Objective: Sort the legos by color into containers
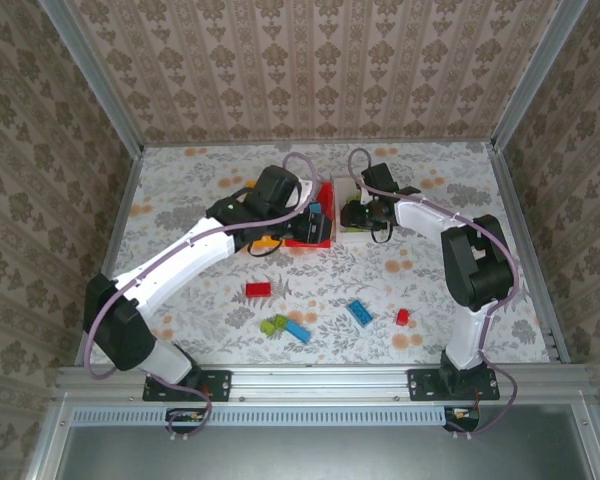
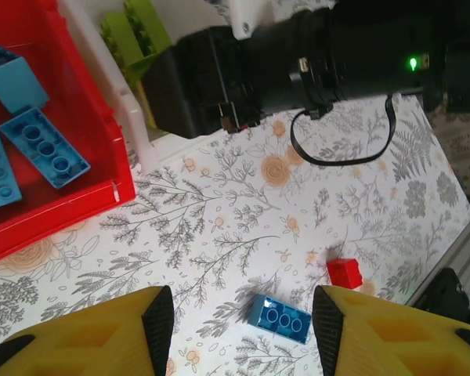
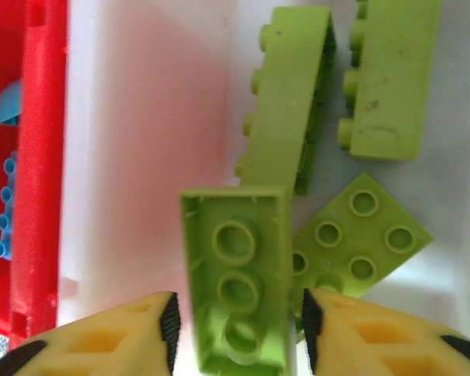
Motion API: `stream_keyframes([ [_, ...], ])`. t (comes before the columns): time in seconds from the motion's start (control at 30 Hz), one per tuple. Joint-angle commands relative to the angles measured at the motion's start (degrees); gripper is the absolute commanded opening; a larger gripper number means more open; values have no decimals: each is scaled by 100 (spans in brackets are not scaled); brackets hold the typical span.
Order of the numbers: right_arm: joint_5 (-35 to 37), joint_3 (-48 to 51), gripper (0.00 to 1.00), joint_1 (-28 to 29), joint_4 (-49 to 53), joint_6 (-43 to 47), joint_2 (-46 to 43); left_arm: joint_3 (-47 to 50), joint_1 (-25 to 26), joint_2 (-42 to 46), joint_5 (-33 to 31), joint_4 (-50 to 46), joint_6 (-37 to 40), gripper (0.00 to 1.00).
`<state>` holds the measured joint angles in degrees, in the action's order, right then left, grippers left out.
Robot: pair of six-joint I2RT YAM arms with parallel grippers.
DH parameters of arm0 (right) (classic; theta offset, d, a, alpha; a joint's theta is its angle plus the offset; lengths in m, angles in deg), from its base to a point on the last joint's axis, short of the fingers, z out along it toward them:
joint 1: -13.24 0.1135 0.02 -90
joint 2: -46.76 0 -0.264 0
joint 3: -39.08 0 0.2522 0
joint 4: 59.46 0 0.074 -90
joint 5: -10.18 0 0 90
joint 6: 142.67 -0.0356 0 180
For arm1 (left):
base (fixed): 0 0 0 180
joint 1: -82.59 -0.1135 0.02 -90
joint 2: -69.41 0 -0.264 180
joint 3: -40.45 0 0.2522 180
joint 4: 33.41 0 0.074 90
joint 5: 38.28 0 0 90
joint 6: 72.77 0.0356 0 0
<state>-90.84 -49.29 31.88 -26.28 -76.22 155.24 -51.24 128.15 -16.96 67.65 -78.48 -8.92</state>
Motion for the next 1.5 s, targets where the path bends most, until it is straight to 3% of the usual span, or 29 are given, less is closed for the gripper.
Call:
stream_keyframes([
  [0.0, -157, -200, 56, 10, 7, -61, 24, -14, 132, -92, 78, -178, 451, 53],
  [0.1, -76, -129, 60, 11, 2, -45, -148, 78, 212, -116, 70, -230, 516, 53],
  [0.3, 54, 31, 59, 9, 62, 14, -739, 162, 281, -48, -36, -288, 515, 53],
  [0.53, 787, 683, 58, 42, 7, 66, -2250, -237, 604, -372, -3, -519, 895, 54],
  [0.67, 1563, 914, 59, 35, 550, -145, -3404, -747, 1045, -1039, 29, -620, 1038, 54],
  [0.87, 2422, 651, 63, 9, 1582, -346, -4679, -1686, 1885, -2177, -463, -832, 926, 55],
  [1.17, 2586, 128, 72, -9, 2441, -617, -5670, -3216, 2712, -3803, -943, -1429, -49, 59],
  [1.47, 2415, -190, 79, -11, 3202, -730, -6422, -5329, 2775, -5366, -1063, -3224, -632, 62],
])
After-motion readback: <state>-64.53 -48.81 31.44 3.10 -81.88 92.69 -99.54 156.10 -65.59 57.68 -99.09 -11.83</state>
